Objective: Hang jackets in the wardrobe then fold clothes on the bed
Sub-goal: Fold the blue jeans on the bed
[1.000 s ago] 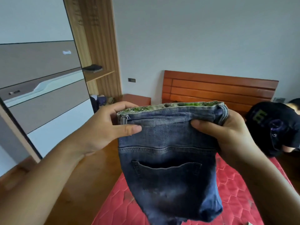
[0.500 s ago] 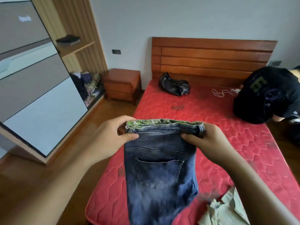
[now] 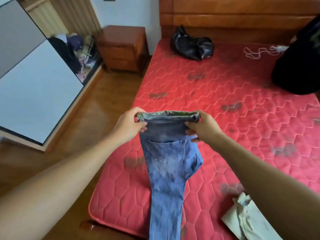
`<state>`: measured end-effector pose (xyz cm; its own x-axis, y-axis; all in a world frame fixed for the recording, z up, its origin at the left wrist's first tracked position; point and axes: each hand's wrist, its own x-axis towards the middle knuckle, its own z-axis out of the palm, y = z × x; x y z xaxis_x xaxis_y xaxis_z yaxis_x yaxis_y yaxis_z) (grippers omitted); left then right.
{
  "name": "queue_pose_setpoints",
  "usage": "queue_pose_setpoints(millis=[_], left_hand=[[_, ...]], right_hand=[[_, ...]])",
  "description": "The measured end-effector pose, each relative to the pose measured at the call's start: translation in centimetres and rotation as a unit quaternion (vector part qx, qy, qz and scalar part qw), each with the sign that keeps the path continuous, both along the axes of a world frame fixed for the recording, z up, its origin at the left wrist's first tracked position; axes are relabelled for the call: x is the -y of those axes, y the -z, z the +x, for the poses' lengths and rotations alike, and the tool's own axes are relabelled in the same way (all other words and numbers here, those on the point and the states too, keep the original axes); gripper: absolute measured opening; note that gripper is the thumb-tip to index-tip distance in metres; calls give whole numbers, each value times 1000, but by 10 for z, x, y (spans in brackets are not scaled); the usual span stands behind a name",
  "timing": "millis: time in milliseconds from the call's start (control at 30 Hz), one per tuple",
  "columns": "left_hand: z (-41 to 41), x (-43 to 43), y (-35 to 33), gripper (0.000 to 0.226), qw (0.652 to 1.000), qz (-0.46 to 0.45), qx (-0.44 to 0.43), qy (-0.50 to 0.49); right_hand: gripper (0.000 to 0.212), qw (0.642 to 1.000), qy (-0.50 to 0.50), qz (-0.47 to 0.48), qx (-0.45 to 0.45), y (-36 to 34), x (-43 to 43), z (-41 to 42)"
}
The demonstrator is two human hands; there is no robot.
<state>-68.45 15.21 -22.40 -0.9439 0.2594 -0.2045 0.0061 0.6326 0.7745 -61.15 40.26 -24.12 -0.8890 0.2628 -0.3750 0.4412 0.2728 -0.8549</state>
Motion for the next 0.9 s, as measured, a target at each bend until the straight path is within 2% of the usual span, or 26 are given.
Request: queue_pose_setpoints(millis=[33,100,167,300,400,500,633,767,900], left_hand=[[-27,-6,11,36,1000,20,-10,-21],[-74,-12,38,53,997,7,-43,-66],[-92,-11,78,59,994,5,-29,-103],[-28,6,204,50,990,-1,106,-88],[44,30,301,50,972,-33,212,-101],[94,44,377,49,952,-46,281,-111],[140,53,454,50,935,-47,327,-127],[170,56,495,32,940,-11,287,-184],[190,55,494,30,932,64,295,-202]], right_hand=[[22,1000,17,-7,-14,10,-5,-29],[53,998,47,1,-32,38,-16,-77],[70,997,54,36,-29,79,-19,-94],[59,995,38,53,82,212,1,-30],[51,977,42,38,204,302,21,52],[53,958,84,7,274,367,30,106],[46,945,127,-41,297,433,39,141],[15,932,191,-155,267,472,59,166],[26,931,178,-219,230,468,87,187]])
